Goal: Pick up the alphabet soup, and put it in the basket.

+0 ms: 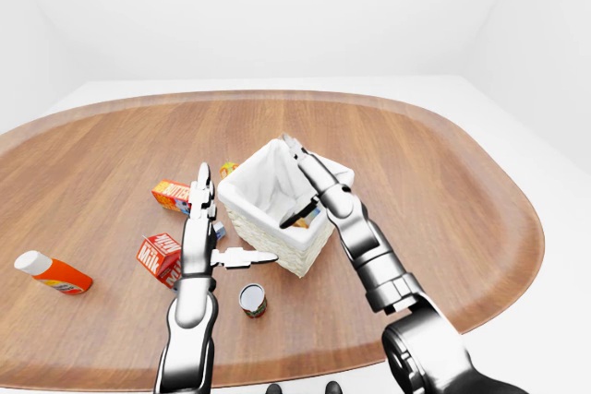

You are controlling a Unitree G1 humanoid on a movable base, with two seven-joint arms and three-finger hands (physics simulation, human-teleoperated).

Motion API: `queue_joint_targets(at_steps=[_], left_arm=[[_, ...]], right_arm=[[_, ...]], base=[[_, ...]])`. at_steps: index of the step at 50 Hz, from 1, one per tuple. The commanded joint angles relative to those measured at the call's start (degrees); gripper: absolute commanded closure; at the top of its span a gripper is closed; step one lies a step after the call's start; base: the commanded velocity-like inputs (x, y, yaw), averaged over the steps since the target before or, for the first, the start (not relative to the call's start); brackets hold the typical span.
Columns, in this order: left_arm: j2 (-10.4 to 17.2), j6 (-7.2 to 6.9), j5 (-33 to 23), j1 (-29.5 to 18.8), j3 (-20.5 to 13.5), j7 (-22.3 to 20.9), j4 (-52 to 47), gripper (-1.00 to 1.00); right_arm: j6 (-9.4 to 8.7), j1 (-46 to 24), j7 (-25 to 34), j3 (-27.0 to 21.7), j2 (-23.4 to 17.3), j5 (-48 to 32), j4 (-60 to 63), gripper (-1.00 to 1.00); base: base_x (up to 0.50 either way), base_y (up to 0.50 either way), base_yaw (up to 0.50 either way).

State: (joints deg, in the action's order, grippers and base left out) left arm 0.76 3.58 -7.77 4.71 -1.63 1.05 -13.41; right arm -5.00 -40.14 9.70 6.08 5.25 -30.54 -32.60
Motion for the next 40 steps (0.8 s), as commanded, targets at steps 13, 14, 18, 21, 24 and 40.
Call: queue_joint_targets(at_steps=[13, 14, 18, 21, 24, 40], left_arm=[[-0.01, 0.21, -0.11, 0.03, 0.11, 0.08, 0.21, -1.0], [-0.03, 0.13, -0.11, 0.09, 0.13, 0.07, 0.1, -1.0], [0.0, 0.35, -0.15, -0.02, 0.1, 0.13, 0.44, -1.0], [0.03, 0.46, -0.11, -0.12, 0.05, 0.13, 0.67, -1.0], [0.02, 0.37, -0.12, -0.14, 0.05, 0.12, 0.58, -1.0], [0.03, 0.48, -0.14, -0.2, 0.03, 0.15, 0.77, -1.0]], right_arm=[[0.0, -0.79, 1.92, -0.6, -0.05, 0.8, 6.8, -1.0], [0.0, -0.83, 2.12, -0.62, -0.05, 1.07, 7.95, -1.0], [0.0, -0.59, 2.53, -0.34, -0.12, 1.13, 10.45, -1.0], [0.0, -1.84, 3.16, -0.84, -0.13, 2.22, 15.13, -1.0], [0.0, -2.27, 3.31, -0.91, -0.3, 2.73, 17.07, -1.0], [0.0, -3.88, 1.59, -1.38, -0.72, 6.93, 24.18, -1.0]], base=[[0.0, 0.0, 0.0], [0.0, 0.0, 0.0], [0.0, 0.0, 0.0], [0.0, 0.0, 0.0], [0.0, 0.0, 0.0], [0.0, 0.0, 0.0]])
